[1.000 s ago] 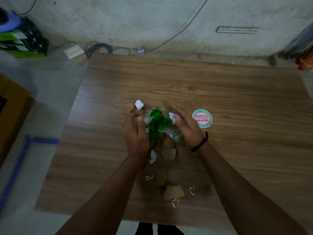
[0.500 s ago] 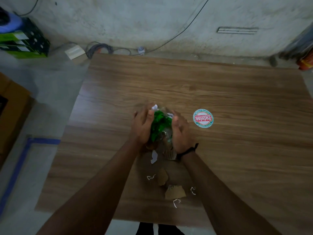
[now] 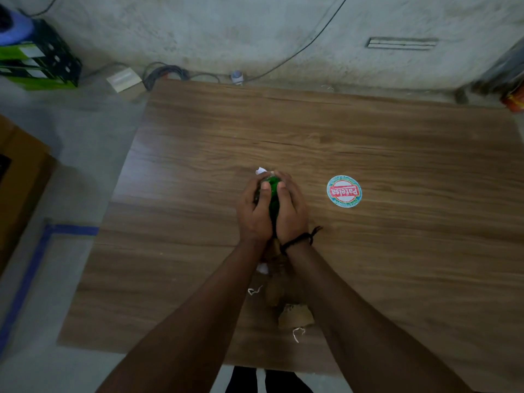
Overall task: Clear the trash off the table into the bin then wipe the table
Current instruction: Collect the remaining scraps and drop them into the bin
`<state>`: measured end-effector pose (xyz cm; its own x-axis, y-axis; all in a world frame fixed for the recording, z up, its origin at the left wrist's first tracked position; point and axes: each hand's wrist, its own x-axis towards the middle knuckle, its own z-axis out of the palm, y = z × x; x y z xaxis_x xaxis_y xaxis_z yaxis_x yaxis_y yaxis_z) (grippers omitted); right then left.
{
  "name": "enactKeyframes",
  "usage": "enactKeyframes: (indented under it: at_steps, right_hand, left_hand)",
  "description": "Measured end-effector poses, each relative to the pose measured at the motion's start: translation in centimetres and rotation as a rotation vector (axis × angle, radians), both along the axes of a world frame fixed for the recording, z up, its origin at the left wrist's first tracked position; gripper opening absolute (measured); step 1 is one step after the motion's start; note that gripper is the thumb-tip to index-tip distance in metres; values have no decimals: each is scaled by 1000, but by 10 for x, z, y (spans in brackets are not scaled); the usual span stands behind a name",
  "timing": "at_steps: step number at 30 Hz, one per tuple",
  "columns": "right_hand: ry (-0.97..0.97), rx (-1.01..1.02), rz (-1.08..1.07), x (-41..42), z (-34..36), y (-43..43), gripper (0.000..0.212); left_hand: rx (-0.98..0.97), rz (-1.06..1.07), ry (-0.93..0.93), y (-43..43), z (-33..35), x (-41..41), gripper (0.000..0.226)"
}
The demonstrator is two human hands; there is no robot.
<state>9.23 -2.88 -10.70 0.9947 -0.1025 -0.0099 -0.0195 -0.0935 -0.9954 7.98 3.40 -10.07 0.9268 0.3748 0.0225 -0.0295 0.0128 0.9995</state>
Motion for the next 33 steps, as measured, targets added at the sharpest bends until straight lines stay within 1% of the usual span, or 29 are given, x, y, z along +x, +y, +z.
enactKeyframes:
  at_steps: [2, 5, 7, 9, 11, 14, 19, 23, 24, 26, 28, 31, 33]
  right_hand:
    - [12, 35, 8, 3, 1, 3, 52]
    - [40, 120, 24, 7, 2, 3, 36]
    - [52, 185, 26, 9, 6, 3, 29]
    - [69, 254, 52, 10, 8, 2, 25]
    - [113, 360, 68, 12, 12, 3, 26]
    - [176, 409, 66, 15, 18, 4, 21]
    - [138, 464, 120, 13, 33, -1, 26]
    - [145, 507, 95, 7, 55, -2, 25]
    - [136, 508, 98, 6, 61, -4, 29]
    - [123, 525, 124, 2, 75, -6, 43]
    - [124, 545, 123, -2, 85, -9, 50]
    - [115, 558, 98, -12, 100, -16, 49]
    - [91, 544, 79, -20, 111, -23, 48]
  left_hand:
    - [-50, 27, 18, -1, -2, 1, 39]
    - [-99, 51, 47, 0, -2, 2, 36]
    - [-123, 69, 58, -2, -1, 3, 34]
    - [-166, 95, 82, -3, 0, 4, 36]
    - [-227, 122, 102, -5, 3, 4, 35]
    - [-273, 174, 99, -9, 12, 5, 29]
    - [-253, 193, 22, -14, 27, 2, 42]
    - [-332, 227, -3, -20, 47, -1, 38]
    - [-352, 241, -4, -21, 51, -1, 38]
    - [-397, 244, -11, -23, 60, -2, 37]
    - [-425, 232, -20, -26, 68, -5, 36]
    - [-431, 227, -21, -35, 79, -11, 30]
    - [-425, 210, -44, -42, 86, -17, 33]
